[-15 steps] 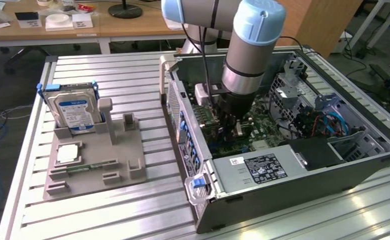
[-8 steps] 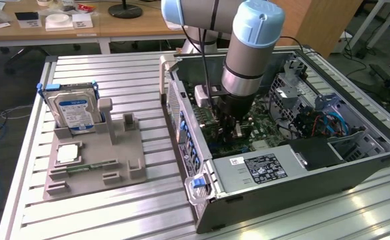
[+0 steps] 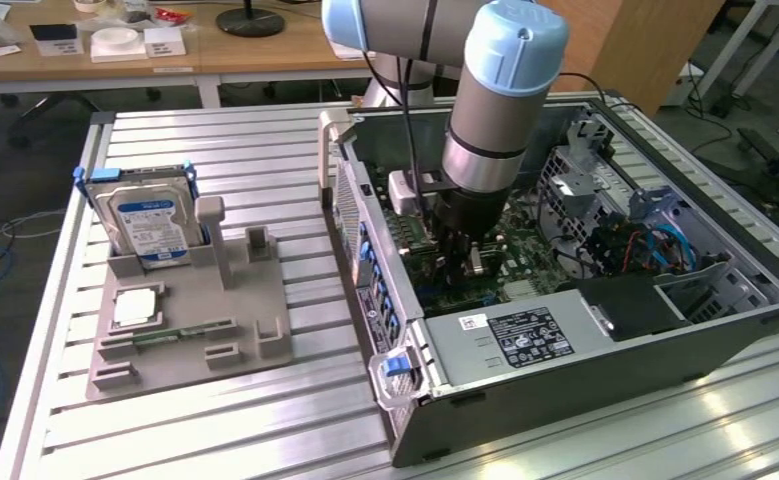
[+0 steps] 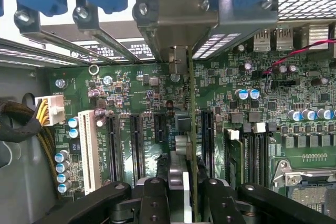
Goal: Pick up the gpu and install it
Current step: 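Insert the gpu into the slot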
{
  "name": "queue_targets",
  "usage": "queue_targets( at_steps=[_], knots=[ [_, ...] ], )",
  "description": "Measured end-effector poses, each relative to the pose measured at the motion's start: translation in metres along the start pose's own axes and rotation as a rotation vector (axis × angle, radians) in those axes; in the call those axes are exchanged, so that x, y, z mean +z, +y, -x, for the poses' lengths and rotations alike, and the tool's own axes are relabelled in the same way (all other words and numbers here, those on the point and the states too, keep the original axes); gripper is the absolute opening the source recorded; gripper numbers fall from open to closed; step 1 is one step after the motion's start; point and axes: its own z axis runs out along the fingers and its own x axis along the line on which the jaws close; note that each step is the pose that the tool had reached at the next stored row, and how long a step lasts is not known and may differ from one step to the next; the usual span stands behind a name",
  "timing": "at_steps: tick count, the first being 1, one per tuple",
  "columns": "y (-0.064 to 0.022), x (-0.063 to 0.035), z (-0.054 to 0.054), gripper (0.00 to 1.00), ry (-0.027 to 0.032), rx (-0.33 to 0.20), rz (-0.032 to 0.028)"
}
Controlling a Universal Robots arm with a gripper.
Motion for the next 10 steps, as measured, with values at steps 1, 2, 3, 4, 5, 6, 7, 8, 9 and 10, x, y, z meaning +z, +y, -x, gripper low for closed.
queue_targets(
  at_steps=[1, 2, 3, 4, 5, 6, 7, 8, 9, 10],
  knots=[
    [0.0002, 0.0002, 0.0, 0.29, 0.0, 0.0, 0.0],
    [0.0002, 0.0015, 0.0, 0.29, 0.0001, 0.0, 0.0001],
    [0.0003, 0.0033, 0.0, 0.29, 0.0001, 0.0, 0.0001],
    [0.0005, 0.0053, 0.0, 0.29, -0.0001, 0.0, -0.0002],
    [0.0005, 0.0062, 0.0, 0.29, -0.0002, 0.0, -0.0003],
    [0.0006, 0.0062, -0.0001, 0.29, -0.0002, 0.0, -0.0001],
    [0.0006, 0.0062, -0.0001, 0.29, -0.0001, 0.0, -0.0001],
    [0.0007, 0.0062, -0.0001, 0.29, 0.0, 0.0, 0.0],
    [0.0007, 0.0062, 0.0, 0.29, 0.0, 0.0, 0.0],
    [0.0007, 0.0062, -0.0001, 0.29, 0.0, 0.0, 0.0]
  ],
)
